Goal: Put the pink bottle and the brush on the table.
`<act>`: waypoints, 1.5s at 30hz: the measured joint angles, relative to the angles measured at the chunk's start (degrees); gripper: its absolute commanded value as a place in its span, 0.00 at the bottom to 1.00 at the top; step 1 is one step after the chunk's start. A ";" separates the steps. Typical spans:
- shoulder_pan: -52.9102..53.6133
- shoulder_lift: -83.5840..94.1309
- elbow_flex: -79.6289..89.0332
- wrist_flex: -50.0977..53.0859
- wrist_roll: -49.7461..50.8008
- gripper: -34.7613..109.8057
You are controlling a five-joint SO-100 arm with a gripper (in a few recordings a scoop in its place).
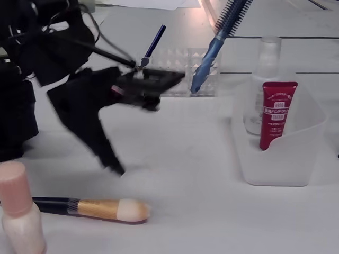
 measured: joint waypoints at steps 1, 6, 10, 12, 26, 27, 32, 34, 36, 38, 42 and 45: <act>-0.88 0.62 0.00 -0.09 3.08 0.74; -5.45 4.31 0.00 -0.62 18.90 0.71; -11.07 7.12 0.00 -4.66 34.54 0.66; -13.36 8.17 0.00 -6.33 40.17 0.66; -24.35 21.01 11.16 -22.94 68.29 0.58; -24.61 22.59 12.83 -23.99 69.52 0.57; -28.13 29.97 19.69 -26.46 73.39 0.44; -29.53 32.52 22.24 -27.07 73.65 0.37; -30.23 35.77 25.75 -27.07 73.65 0.28; -31.73 38.76 29.27 -27.33 74.27 0.25; -32.52 44.65 36.83 -27.07 76.46 0.24; -32.87 49.92 41.13 -24.70 80.24 0.24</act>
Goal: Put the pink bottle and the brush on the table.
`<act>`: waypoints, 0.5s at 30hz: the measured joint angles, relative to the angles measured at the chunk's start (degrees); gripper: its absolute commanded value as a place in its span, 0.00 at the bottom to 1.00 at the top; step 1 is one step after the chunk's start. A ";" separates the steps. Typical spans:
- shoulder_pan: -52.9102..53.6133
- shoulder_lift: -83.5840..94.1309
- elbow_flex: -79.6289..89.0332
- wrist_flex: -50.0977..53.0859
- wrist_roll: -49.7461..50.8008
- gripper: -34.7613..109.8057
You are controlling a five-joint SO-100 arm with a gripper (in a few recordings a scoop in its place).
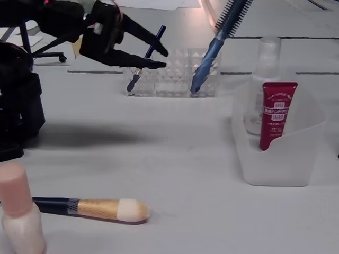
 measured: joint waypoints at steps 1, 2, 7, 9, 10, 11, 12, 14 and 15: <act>-0.35 1.23 1.49 0.53 1.23 0.24; -0.53 3.25 3.43 1.32 2.72 0.24; -0.62 11.51 10.46 5.80 6.59 0.24; -1.49 14.50 12.48 7.73 7.65 0.24; -1.49 16.35 13.89 9.14 8.17 0.24; -1.14 17.31 14.94 9.93 8.35 0.24; -0.88 18.63 16.35 10.99 8.44 0.24; -0.88 21.27 18.63 13.01 8.44 0.24; -0.97 22.41 19.51 13.80 8.44 0.24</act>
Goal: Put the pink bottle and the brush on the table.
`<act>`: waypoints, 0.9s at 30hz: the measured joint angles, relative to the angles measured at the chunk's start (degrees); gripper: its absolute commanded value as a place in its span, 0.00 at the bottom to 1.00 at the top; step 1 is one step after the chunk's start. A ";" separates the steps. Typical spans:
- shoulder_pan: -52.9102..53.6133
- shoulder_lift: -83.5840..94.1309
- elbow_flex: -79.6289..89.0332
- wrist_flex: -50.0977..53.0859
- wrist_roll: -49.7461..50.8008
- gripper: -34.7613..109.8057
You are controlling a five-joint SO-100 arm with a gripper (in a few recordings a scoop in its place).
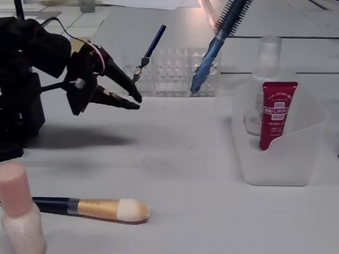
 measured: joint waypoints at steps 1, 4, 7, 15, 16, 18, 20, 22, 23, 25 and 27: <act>0.00 0.88 0.53 0.53 0.00 0.24; 0.09 2.81 2.11 1.76 -0.53 0.24; 0.18 4.66 3.52 2.55 -0.62 0.24; 0.18 6.86 4.39 6.68 0.88 0.24; 0.18 7.38 4.39 7.56 0.88 0.24; 0.18 7.91 4.39 9.32 0.88 0.24; 0.18 8.61 4.39 11.16 0.88 0.24; 0.18 8.70 4.39 12.22 0.88 0.24; 0.18 8.70 4.39 12.57 0.88 0.24; 0.18 8.70 4.39 12.57 0.88 0.24; 0.18 8.70 4.39 12.57 0.88 0.24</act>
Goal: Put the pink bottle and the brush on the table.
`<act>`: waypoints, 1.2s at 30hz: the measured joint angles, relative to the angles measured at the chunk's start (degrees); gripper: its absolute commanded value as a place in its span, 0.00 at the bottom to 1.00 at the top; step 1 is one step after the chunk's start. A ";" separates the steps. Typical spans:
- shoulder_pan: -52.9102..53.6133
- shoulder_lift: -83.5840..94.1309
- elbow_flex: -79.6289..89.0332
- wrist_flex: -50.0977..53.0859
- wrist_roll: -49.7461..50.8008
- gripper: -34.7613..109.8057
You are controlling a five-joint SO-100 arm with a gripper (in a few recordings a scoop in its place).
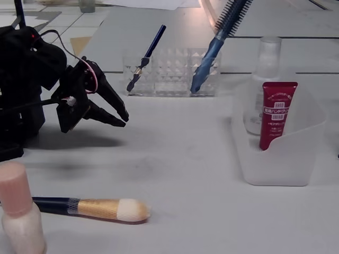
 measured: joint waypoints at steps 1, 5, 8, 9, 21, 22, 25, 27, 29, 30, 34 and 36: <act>0.00 0.00 0.00 0.00 0.00 0.24; 0.00 0.00 0.00 0.00 0.00 0.24; 0.00 0.00 0.00 0.00 0.00 0.26; 0.00 0.00 0.00 0.00 0.00 0.25; 0.00 0.00 0.00 0.00 0.00 0.24; 0.00 0.00 0.00 0.00 0.00 0.24; 0.00 0.00 0.00 0.00 0.00 0.24; 0.00 0.00 0.00 0.00 0.00 0.24; 0.00 0.00 0.00 0.00 0.00 0.24; 0.00 0.00 0.00 0.00 0.00 0.24; 0.00 0.00 0.00 0.00 0.00 0.24; 0.00 0.00 0.00 0.00 0.00 0.24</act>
